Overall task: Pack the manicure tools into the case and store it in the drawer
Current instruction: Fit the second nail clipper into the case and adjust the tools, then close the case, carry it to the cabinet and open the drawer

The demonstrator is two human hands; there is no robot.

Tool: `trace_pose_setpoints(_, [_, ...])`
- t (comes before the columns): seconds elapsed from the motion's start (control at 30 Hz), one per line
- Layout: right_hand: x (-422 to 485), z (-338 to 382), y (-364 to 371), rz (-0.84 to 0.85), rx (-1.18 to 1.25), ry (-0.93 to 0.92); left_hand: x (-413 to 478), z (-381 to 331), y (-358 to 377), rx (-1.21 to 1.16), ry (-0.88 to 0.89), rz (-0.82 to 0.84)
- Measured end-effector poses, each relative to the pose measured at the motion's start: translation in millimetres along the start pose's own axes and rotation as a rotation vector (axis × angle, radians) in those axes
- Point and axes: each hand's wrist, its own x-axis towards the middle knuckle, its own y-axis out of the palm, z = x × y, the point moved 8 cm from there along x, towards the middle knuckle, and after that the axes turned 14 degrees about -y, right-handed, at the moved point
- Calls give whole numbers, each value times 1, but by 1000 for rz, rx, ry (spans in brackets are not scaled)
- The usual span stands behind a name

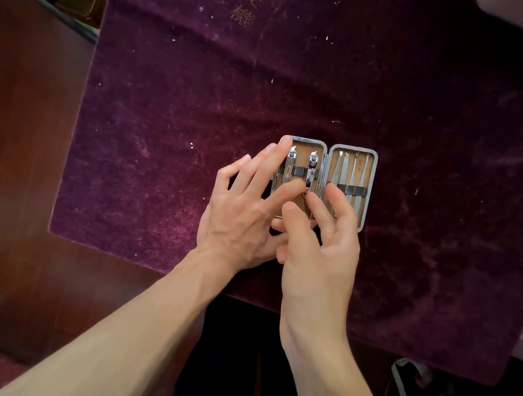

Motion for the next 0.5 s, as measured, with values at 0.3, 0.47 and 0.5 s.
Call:
trace_pose_setpoints(0.3, [14,11,-27,78,-177,-112,4,6,-10,-265,-74,32])
trace_pose_setpoints(0.47, [47,31,-83,-44,-591,-398,7,30,-18,-567,-368,-38])
trace_pose_setpoints(0.5, [52,30,-87,-33,-647,-420,8,32,-17,-598,-422,-30])
